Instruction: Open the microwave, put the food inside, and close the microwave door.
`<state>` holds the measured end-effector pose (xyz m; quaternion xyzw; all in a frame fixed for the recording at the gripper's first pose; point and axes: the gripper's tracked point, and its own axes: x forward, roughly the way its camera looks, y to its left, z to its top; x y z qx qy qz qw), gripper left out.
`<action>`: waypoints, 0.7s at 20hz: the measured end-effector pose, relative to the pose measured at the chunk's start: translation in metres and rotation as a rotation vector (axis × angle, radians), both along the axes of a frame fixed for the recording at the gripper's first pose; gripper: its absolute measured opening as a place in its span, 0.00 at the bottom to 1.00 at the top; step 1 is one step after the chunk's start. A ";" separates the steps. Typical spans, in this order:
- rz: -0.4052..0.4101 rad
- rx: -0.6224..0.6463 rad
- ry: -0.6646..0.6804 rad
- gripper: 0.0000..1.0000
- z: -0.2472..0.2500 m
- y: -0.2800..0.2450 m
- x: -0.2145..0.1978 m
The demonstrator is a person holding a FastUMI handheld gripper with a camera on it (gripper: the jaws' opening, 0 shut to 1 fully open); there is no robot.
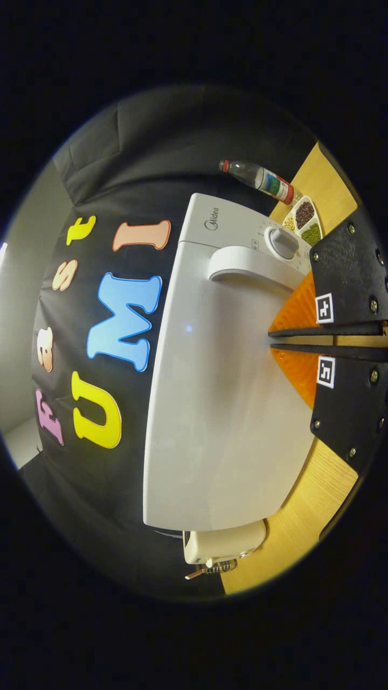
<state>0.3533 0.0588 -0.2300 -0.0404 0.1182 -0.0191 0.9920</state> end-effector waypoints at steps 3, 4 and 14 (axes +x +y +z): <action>0.031 0.127 0.034 0.08 0.012 0.006 -0.034; 0.048 0.141 0.027 0.08 0.022 0.009 -0.050; 0.201 0.072 -0.118 0.08 0.149 0.009 -0.233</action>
